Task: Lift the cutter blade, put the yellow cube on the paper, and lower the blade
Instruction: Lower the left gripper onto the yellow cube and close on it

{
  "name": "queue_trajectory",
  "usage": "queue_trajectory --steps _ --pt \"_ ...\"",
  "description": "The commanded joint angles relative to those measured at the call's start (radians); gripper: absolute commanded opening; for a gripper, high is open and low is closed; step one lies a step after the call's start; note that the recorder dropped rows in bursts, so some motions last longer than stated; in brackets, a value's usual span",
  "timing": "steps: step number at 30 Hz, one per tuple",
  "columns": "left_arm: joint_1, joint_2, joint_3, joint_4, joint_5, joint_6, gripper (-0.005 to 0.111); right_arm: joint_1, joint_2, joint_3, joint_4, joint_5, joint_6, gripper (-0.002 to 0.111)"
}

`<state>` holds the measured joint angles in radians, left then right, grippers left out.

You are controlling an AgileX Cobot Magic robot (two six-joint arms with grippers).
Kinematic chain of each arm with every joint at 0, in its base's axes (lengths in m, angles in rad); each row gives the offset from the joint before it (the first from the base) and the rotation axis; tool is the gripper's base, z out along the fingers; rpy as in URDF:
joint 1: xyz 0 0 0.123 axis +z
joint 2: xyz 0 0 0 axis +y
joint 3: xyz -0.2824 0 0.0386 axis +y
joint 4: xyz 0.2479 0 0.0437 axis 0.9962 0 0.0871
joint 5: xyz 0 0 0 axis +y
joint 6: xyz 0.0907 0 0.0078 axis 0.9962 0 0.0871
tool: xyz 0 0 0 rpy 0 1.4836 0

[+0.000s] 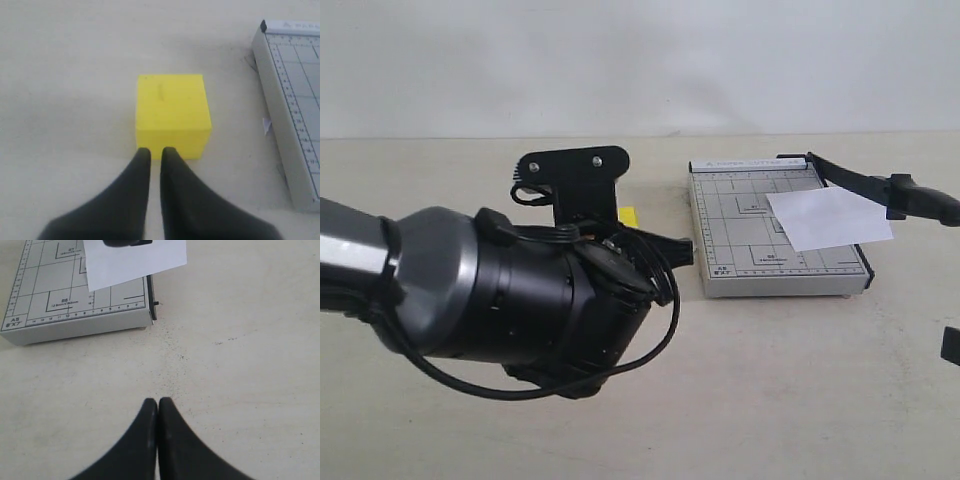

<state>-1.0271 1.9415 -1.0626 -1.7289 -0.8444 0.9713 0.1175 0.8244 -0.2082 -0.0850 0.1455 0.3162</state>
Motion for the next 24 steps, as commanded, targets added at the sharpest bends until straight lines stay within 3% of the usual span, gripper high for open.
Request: queue_trajectory --steps 1,7,9,10,14,17,24 --pt "-0.003 0.019 0.005 -0.016 0.088 -0.013 0.021 -0.003 0.001 -0.003 0.001 0.0 -0.003 0.0" --pt "-0.003 0.019 0.005 -0.016 0.099 -0.013 0.032 -0.003 0.001 -0.003 0.003 -0.001 0.0 0.0" --pt "-0.002 0.019 0.005 0.033 0.088 -0.013 0.043 -0.003 0.001 -0.003 0.005 -0.004 -0.001 0.0" --pt "-0.002 0.019 0.005 0.07 0.086 -0.013 0.052 -0.003 0.001 -0.003 0.005 -0.006 -0.001 0.0" --pt "0.0 0.033 0.003 0.162 0.02 -0.043 0.109 -0.003 0.001 -0.003 0.005 -0.008 -0.001 0.0" --pt "0.009 0.05 0.003 0.181 0.008 -0.16 0.109 -0.003 0.001 -0.003 0.005 -0.008 -0.001 0.0" --pt "0.017 0.069 0.003 0.24 -0.047 -0.171 0.109 -0.003 0.001 -0.003 0.005 -0.008 -0.001 0.0"
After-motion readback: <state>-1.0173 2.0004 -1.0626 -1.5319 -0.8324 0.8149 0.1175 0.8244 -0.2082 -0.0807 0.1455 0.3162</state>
